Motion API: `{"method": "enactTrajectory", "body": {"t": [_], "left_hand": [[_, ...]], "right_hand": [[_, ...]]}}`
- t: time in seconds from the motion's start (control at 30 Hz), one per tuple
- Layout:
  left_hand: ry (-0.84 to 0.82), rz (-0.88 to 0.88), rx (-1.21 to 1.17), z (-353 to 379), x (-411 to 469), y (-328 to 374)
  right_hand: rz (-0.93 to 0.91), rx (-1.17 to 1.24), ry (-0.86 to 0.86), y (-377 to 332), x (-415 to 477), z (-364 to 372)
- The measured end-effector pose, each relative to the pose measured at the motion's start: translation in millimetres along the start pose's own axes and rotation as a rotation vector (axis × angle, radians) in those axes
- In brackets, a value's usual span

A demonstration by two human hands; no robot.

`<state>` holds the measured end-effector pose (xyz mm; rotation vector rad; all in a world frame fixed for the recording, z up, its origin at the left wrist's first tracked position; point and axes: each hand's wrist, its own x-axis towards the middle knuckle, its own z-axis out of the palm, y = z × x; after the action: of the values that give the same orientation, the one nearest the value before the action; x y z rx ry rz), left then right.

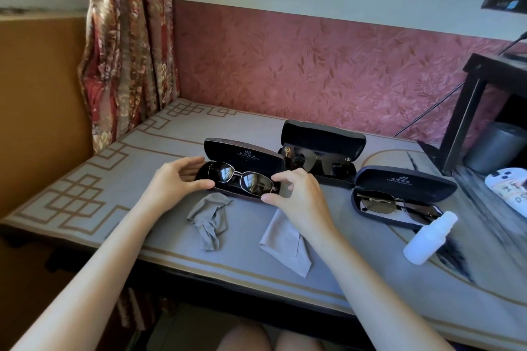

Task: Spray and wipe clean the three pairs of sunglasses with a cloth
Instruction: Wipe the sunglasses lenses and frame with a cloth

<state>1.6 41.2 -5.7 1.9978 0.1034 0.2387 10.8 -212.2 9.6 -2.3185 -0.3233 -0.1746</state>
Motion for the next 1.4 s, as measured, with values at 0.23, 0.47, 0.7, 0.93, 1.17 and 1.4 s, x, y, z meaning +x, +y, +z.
{"method": "enactTrajectory", "body": {"t": [0.23, 0.47, 0.7, 0.93, 1.17, 1.4], "left_hand": [[-0.011, 0.060, 0.097, -1, 3, -3], [0.026, 0.083, 0.120, 3, 1, -4], [0.079, 0.079, 0.135, 7, -5, -3], [0.041, 0.141, 0.122, 6, -8, 1], [0.040, 0.162, 0.129, 9, -5, -4], [0.060, 0.169, 0.121, 10, -4, -6]], "right_hand": [[0.063, 0.193, 0.038, 5, 7, 2], [0.022, 0.228, 0.058, 11, 18, 1], [-0.018, 0.255, 0.095, 15, 17, 4], [0.011, 0.275, 0.082, 18, 21, 2], [0.006, 0.269, 0.094, 19, 21, 3], [0.012, 0.211, 0.100, 19, 22, 4]]}}
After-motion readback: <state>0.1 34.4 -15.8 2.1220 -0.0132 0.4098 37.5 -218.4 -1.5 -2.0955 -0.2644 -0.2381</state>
